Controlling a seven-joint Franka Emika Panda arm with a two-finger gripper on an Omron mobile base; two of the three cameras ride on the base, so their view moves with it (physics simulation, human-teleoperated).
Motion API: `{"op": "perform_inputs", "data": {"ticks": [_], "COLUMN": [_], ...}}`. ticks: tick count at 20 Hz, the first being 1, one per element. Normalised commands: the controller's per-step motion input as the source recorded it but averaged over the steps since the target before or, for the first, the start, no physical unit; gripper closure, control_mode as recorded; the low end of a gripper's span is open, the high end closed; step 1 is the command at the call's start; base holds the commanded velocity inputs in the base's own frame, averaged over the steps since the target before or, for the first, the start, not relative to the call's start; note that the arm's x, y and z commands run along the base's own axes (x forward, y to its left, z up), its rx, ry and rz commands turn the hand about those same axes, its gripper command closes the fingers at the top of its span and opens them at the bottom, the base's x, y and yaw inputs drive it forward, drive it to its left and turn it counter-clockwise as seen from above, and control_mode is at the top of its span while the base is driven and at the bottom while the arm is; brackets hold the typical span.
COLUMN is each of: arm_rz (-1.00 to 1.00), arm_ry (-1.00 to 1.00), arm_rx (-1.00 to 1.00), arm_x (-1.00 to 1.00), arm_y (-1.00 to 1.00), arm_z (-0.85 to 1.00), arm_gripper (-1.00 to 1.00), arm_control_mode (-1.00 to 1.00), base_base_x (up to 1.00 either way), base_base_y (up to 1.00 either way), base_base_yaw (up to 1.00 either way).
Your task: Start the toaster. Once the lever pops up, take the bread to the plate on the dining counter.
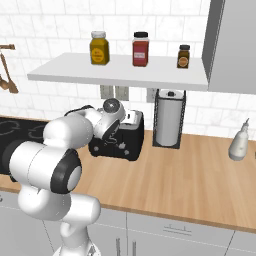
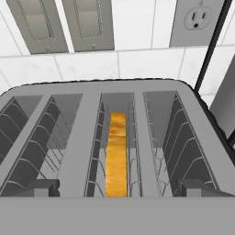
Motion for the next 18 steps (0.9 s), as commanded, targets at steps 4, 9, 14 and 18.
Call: {"op": "perform_inputs", "data": {"ticks": [4, 9, 14, 18], "arm_rz": [0.00, 0.00, 0.00, 0.00], "arm_ry": [0.00, 0.00, 0.00, 0.00], "arm_rx": [0.00, 0.00, 0.00, 0.00], "arm_x": [0.00, 0.00, 0.00, 0.00], "arm_y": [0.00, 0.00, 0.00, 0.00], "arm_z": [0.00, 0.00, 0.00, 0.00], "arm_gripper": [-1.00, -1.00, -1.00, -1.00], "arm_control_mode": [-1.00, -1.00, -1.00, -1.00], "base_base_x": [0.00, 0.00, 0.00, 0.00], "base_base_y": [0.00, 0.00, 0.00, 0.00], "base_base_yaw": [0.00, 0.00, 0.00, 0.00]}}
